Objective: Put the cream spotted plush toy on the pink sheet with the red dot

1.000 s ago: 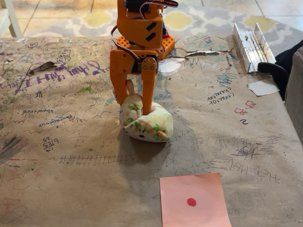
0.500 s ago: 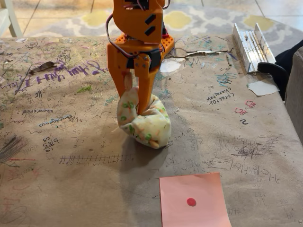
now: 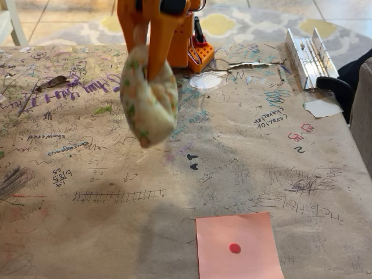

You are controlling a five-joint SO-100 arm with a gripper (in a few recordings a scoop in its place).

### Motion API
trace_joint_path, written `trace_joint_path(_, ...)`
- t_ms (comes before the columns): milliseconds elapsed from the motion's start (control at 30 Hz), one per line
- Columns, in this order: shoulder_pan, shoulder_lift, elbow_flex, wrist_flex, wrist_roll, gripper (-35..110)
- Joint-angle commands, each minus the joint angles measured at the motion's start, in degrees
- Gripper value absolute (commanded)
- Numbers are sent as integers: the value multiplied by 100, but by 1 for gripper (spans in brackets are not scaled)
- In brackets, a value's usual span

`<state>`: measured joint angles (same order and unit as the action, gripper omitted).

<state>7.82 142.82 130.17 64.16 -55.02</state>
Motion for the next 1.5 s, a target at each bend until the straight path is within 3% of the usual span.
trace_joint_path(0, -26, 958, -316, 431, 105, 3)
trace_joint_path(200, -158, 1204, -264, 475, 229, 3)
trace_joint_path(367, -334, 598, -527, -299, 439, 3)
trace_joint_path(433, -598, -88, -993, -747, 677, 3)
trace_joint_path(633, -888, -3138, -3832, -606, 1521, 5)
trace_joint_path(700, -861, -3999, -4421, -624, 1485, 12)
trace_joint_path(800, -932, -4764, -4201, -940, 413, 37)
trace_joint_path(867, -923, -5071, -3876, -1345, 132, 37)
trace_joint_path(967, -817, -5212, -3630, -1652, 167, 34)
trace_joint_path(1333, -545, -3850, -2435, -1055, -9, 31)
trace_joint_path(1467, -229, -2742, -1441, -536, -158, 14)
